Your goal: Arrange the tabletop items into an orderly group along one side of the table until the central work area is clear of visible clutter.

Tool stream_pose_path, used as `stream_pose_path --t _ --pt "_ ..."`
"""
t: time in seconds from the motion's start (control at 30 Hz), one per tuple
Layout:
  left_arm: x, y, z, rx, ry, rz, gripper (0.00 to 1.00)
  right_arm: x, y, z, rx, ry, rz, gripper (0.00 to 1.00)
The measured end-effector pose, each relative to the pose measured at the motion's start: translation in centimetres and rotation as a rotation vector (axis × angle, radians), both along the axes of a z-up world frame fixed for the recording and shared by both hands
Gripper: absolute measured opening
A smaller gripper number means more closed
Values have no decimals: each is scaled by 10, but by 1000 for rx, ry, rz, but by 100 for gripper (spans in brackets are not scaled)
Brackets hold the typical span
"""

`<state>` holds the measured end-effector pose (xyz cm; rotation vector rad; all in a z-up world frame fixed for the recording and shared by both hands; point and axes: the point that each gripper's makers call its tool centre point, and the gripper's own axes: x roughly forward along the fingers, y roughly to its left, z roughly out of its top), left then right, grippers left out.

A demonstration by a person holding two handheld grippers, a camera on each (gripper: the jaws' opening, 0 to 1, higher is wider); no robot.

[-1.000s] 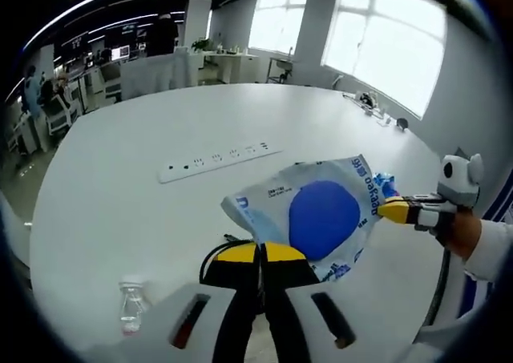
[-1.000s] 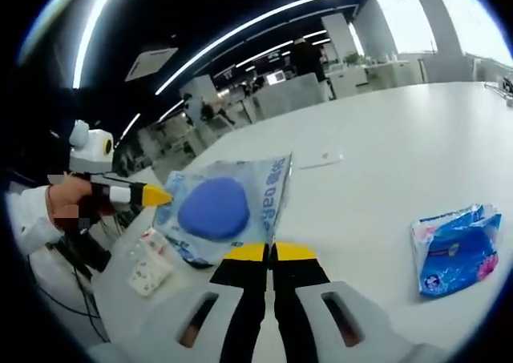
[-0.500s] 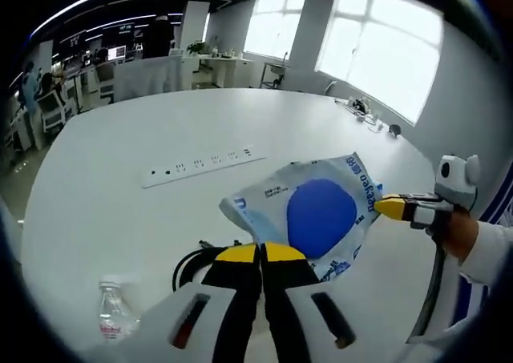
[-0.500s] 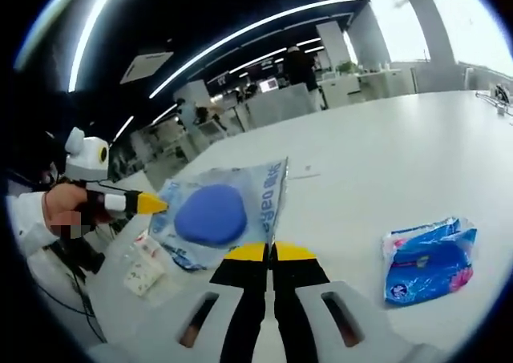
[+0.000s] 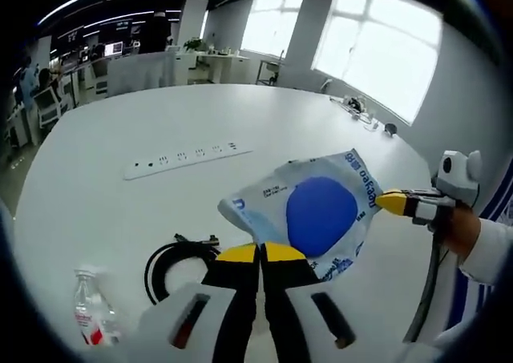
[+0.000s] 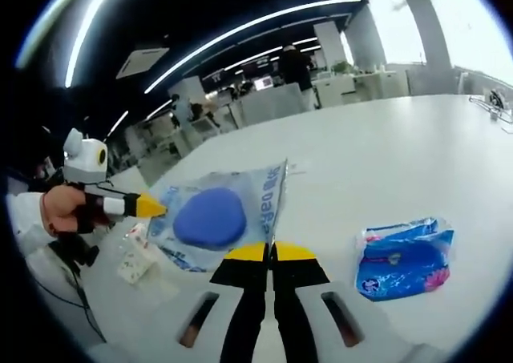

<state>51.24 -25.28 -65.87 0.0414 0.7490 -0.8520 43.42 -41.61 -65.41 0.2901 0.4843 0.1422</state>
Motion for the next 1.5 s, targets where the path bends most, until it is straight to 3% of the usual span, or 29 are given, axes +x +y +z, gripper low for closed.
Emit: stream_pose_path --t 0.43,0.97,1.5 --pt "-9 -13 -16 -7 27 13 0 -10 -11 -10 -27 30 4 0" --pt "-17 -28 -49 3 91 30 0 -11 -30 -47 -101 139 9 0" --pt "-13 -39 -73 10 131 36 0 -10 -41 -71 -153 188 18 0"
